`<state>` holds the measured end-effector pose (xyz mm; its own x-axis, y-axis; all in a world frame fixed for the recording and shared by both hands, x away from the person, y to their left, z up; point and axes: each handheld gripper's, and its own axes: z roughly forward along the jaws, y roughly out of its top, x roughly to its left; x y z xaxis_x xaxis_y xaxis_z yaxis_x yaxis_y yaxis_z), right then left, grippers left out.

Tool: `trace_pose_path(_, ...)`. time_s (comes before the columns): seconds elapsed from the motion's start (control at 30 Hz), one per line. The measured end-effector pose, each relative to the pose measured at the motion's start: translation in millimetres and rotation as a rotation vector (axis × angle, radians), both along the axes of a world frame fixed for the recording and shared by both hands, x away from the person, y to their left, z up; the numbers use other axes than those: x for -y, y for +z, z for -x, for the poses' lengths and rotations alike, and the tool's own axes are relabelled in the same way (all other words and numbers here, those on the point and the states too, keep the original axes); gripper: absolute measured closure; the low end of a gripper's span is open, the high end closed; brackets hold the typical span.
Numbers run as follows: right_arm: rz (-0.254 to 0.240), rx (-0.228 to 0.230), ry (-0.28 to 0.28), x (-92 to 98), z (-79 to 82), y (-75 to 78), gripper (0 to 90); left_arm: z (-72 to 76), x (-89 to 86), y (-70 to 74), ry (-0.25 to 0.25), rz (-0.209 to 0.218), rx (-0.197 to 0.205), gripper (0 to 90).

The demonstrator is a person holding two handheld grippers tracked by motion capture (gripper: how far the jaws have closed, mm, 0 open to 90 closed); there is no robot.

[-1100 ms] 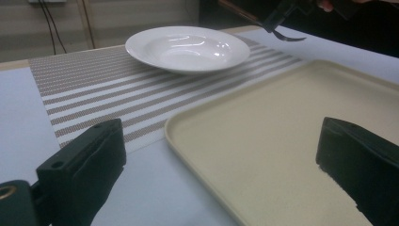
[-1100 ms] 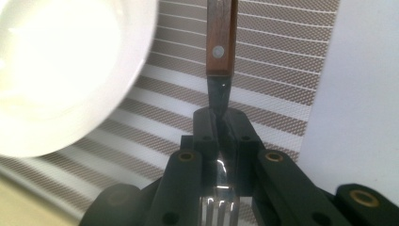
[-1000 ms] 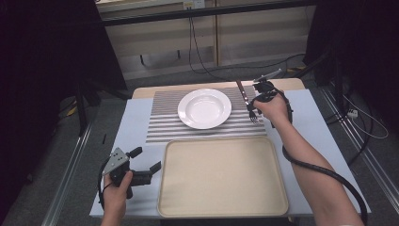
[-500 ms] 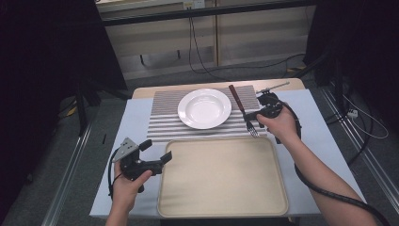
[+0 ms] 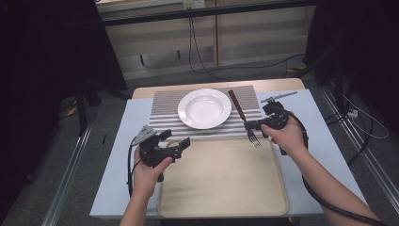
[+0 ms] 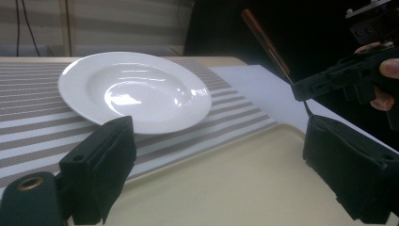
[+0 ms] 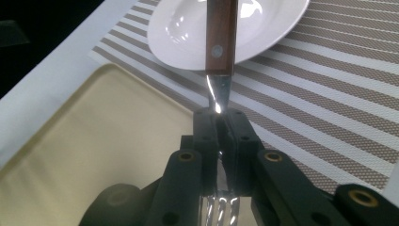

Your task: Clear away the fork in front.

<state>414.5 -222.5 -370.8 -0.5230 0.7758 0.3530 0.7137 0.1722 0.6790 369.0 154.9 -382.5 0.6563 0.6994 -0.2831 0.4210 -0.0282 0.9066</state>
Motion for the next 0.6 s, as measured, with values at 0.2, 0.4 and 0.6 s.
trace_pose_path(0.2,-0.009,0.019,0.040,-10.0,10.4,2.6,84.4,-8.9,25.1,10.5,-0.010,0.021,0.019,15.1)
trace_pose_path(0.4,-0.023,0.025,0.070,-19.3,16.6,2.6,84.4,-21.2,52.8,20.5,-0.023,0.024,0.012,19.2)
trace_pose_path(0.6,-0.028,0.019,0.098,-28.0,19.8,-0.9,84.4,-31.5,73.2,19.1,-0.026,0.044,-0.034,24.3)
